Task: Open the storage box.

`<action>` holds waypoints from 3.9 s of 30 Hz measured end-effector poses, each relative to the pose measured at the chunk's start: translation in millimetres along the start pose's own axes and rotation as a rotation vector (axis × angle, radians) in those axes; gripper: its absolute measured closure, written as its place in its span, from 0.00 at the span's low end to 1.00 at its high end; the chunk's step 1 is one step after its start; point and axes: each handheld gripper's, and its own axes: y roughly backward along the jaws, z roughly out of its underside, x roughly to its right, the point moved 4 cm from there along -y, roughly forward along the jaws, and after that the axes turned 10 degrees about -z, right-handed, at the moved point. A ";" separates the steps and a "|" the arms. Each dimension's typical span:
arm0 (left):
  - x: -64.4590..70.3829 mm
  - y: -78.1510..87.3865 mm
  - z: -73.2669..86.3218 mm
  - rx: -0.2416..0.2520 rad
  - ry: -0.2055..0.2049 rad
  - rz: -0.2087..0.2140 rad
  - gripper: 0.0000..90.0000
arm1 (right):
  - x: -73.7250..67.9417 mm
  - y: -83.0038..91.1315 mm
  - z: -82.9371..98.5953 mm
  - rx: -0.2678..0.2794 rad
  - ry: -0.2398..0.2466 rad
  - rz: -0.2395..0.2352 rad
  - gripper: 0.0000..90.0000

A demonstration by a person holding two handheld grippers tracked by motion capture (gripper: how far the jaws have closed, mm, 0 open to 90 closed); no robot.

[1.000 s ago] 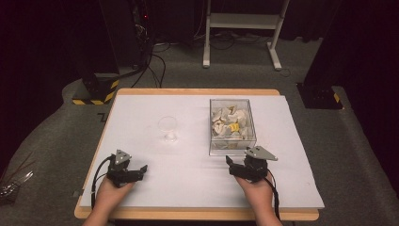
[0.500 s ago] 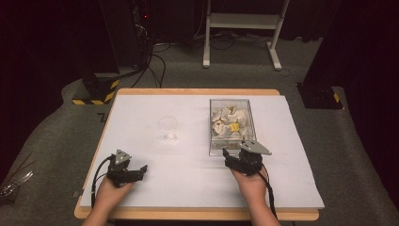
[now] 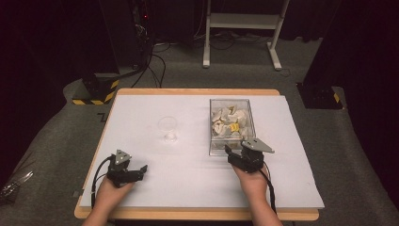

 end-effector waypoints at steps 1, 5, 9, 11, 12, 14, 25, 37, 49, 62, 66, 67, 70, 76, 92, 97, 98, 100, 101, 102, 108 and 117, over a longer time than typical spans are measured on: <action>0.0 0.0 0.0 0.000 0.001 0.000 0.17 | 0.0 0.0 0.0 0.000 0.000 0.000 0.38; 0.0 0.0 0.0 0.000 0.001 0.000 0.17 | 0.6 -1.6 0.2 0.005 0.000 0.000 0.41; 0.0 0.0 0.0 0.000 0.001 0.001 0.17 | 1.2 -2.2 0.1 0.012 -0.006 0.002 0.44; 0.0 0.0 0.0 0.000 0.001 0.001 0.17 | 1.2 -2.4 0.1 0.011 -0.003 0.005 0.45; 0.0 0.0 0.1 0.000 0.001 0.001 0.17 | 1.4 -2.2 0.3 0.011 0.000 0.007 0.45; 0.0 0.0 0.1 0.000 0.001 0.001 0.17 | 1.9 -1.7 0.5 0.012 -0.003 0.003 0.46; 0.0 0.0 0.1 0.001 0.001 0.000 0.17 | 1.6 3.1 2.8 0.016 -0.007 -0.012 0.51; 0.0 0.0 0.1 0.001 0.001 0.001 0.17 | -4.4 13.3 9.9 0.027 -0.009 -0.024 0.52; 0.1 0.0 0.0 0.001 0.001 0.000 0.17 | -11.2 24.4 16.6 0.024 -0.004 -0.036 0.52; 0.1 0.0 0.1 0.001 0.001 0.000 0.17 | -19.9 33.9 23.3 0.021 0.006 -0.033 0.51; 0.1 0.0 0.1 0.001 0.001 0.000 0.17 | -22.6 37.7 25.4 0.016 0.009 -0.033 0.51; 0.1 0.1 0.1 0.001 0.000 0.000 0.17 | -23.3 38.9 26.0 0.014 0.010 -0.034 0.51; 0.2 0.1 0.1 0.001 0.000 0.000 0.17 | -25.3 41.8 27.9 0.014 0.013 -0.033 0.51; 0.2 0.2 0.1 0.000 0.000 -0.001 0.17 | -26.9 41.7 29.7 0.023 0.020 -0.022 0.49; 0.2 0.1 0.1 0.001 0.000 -0.001 0.17 | -15.0 60.5 35.7 0.038 0.026 0.046 0.51; 0.2 0.1 0.1 0.001 0.001 -0.001 0.17 | -6.7 70.0 31.6 0.066 0.016 0.081 0.53; 0.2 0.1 0.1 0.001 0.001 -0.001 0.17 | -5.1 71.3 30.7 0.073 0.011 0.086 0.54; 0.2 0.1 0.1 0.001 0.000 -0.001 0.17 | -1.8 73.2 28.4 0.080 0.004 0.096 0.54; 0.2 0.1 0.1 0.001 0.000 -0.001 0.17 | 0.2 73.8 26.5 0.084 0.003 0.104 0.55; 0.2 0.1 0.1 0.001 0.001 -0.001 0.17 | 1.9 73.6 24.4 0.093 0.003 0.107 0.55; 0.2 0.2 0.2 0.001 0.000 -0.001 0.17 | 9.4 70.8 11.7 0.111 0.017 0.144 0.55; 0.1 0.2 0.2 0.001 0.001 0.000 0.17 | 23.7 55.2 -5.6 0.098 0.013 0.166 0.54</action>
